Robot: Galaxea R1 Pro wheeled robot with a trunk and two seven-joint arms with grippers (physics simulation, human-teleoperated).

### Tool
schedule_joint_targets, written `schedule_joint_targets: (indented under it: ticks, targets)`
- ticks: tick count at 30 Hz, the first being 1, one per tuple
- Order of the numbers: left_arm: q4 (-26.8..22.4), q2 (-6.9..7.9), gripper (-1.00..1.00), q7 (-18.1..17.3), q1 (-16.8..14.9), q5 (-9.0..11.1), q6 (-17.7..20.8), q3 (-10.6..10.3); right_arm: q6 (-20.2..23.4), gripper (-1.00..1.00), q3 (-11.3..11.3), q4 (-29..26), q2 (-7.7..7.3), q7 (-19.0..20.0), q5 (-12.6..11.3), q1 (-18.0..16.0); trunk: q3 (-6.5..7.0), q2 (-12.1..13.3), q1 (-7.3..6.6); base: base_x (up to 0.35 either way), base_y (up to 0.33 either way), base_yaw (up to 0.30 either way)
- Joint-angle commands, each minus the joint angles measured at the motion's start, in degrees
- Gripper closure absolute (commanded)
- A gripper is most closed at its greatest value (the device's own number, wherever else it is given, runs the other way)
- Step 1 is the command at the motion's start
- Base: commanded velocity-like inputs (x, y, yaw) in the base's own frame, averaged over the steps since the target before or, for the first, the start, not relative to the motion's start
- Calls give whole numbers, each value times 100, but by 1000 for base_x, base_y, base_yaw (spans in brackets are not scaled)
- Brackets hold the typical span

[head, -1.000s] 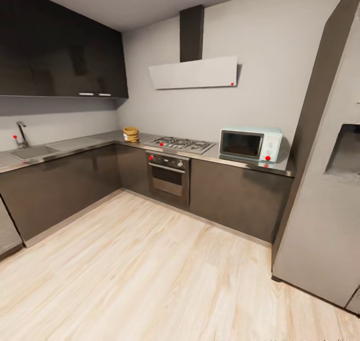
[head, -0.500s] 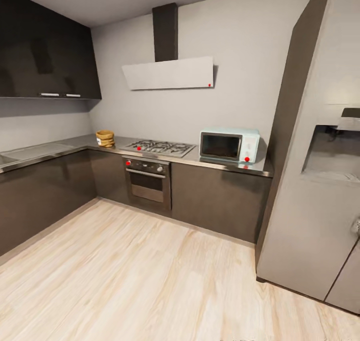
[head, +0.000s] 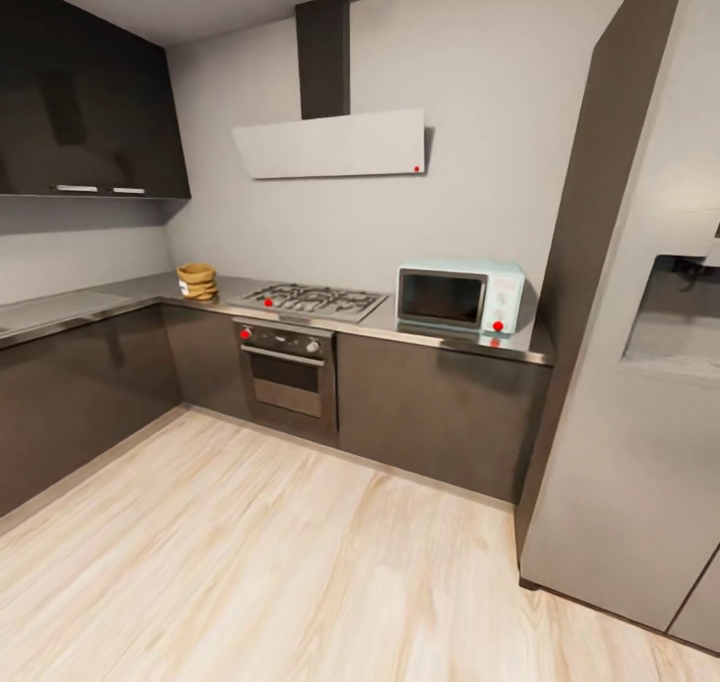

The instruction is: In the kitchen, take the popcorn bag from the countertop, put it into the microwave, and heat it until the popcorn is cooked so the cooked popcorn ends up inside the bag.

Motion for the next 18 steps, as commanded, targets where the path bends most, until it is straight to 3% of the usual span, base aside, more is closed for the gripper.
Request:
schedule_joint_targets:
  ticks: [1,18]
  targets:
    - [-3,-1,-100,-1,0,51,-11,-2,-19,-100,-10,1,-1,-1,-1,-1,-4,-2,3,322,0,0]
    - [-3,-1,-100,-6,1,49,-2,-4,-27,-100,10,1,7,-1,12,-1,-4,-2,3,322,25,0]
